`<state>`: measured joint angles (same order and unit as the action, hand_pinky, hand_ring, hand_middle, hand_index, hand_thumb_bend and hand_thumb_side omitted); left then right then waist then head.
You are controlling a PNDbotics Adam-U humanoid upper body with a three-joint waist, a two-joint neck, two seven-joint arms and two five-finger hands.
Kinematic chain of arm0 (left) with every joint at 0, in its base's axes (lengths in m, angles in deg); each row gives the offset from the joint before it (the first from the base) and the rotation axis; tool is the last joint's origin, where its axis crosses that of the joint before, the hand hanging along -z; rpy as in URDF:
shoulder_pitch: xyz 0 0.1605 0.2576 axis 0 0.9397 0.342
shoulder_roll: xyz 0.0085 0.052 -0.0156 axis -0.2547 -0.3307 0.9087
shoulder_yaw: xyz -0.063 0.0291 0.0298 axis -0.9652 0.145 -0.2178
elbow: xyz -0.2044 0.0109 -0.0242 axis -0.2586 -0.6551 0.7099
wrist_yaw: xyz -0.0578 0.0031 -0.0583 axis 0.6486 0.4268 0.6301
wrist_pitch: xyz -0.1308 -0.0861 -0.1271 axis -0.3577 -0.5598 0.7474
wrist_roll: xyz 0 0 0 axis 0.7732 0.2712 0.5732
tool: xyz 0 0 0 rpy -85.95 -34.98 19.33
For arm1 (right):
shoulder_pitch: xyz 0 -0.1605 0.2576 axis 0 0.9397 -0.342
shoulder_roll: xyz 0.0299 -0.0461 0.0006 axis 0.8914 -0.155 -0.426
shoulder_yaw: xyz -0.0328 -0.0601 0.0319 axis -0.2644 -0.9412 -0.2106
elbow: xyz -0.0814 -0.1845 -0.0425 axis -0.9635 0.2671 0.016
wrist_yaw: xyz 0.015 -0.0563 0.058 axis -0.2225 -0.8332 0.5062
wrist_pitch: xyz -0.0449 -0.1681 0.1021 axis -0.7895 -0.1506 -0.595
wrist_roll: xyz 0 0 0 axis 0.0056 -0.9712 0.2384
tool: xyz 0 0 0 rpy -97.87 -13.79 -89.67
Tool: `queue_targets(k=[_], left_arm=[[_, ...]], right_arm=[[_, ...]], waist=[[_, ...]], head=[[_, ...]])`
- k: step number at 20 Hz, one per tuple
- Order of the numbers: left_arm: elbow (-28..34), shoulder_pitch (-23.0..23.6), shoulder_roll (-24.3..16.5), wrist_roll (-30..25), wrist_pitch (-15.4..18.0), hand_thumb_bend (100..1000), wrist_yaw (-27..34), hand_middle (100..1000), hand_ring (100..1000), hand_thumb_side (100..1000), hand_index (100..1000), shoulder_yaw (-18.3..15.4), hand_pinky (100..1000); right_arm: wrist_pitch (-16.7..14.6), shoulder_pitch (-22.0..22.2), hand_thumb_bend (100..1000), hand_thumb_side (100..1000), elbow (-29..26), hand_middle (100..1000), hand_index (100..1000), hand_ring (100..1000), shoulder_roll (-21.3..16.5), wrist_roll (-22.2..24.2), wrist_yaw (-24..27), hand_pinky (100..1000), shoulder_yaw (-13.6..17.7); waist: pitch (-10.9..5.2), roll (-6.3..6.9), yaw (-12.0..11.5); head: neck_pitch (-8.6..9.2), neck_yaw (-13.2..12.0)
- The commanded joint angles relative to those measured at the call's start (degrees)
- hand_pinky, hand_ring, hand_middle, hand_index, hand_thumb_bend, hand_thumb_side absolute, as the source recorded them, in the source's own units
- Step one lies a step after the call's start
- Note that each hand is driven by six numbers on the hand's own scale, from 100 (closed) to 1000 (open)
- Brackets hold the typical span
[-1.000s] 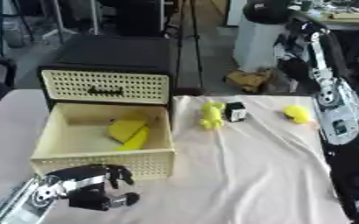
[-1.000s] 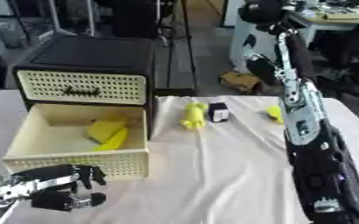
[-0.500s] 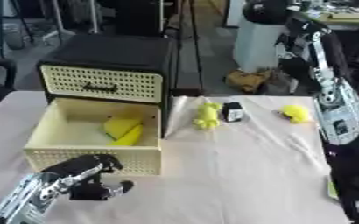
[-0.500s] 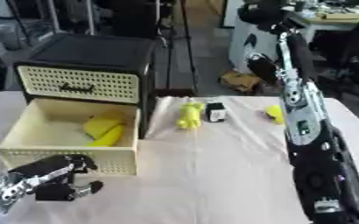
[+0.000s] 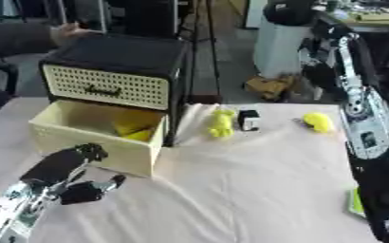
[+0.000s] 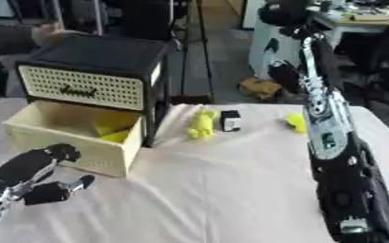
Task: Pick up objects from table and place into drawer.
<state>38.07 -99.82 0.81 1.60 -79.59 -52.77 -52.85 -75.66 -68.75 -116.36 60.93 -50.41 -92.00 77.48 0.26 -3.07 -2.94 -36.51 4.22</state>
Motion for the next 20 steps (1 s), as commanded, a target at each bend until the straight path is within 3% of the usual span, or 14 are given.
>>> queue_targets(k=[1, 5, 12, 20], left_arm=[[1.4, -0.8, -1.1, 1.2, -0.5, 458, -0.3, 890, 813, 1000, 895, -1.5, 759], [0.9, -1.5, -0.7, 0.3, -1.1, 462, 0.2, 876, 794, 1000, 892, -2.0, 747], [-4.8, -5.0, 0.8, -8.8, 0.1, 458, 2.4, 855, 764, 1000, 877, -2.2, 709], [-11.5, -11.0, 3.0, -2.2, -1.5, 474, -0.7, 857, 772, 1000, 869, -3.9, 711]], right_arm=[[0.2, -0.8, 100, 530, -1.2, 723, 784, 810, -0.9, 0.0, 0.1, 799, 0.4], [0.1, -0.6, 100, 532, -1.2, 722, 783, 811, -0.7, 0.1, 0.2, 800, 0.5], [-0.1, -0.4, 100, 529, -1.2, 722, 783, 811, -0.4, 0.2, 0.4, 796, 0.5], [-0.5, -1.0, 100, 533, -1.2, 721, 783, 812, 0.7, 0.4, -0.1, 796, 0.5]], waist=[[-0.47, 0.12, -0.1], [-0.47, 0.07, 0.0], [-0.29, -0.13, 0.5], [0.69, -0.54, 2.3]], head=[[0.58, 0.3], [0.53, 0.3], [0.56, 0.0], [1.22, -1.0]])
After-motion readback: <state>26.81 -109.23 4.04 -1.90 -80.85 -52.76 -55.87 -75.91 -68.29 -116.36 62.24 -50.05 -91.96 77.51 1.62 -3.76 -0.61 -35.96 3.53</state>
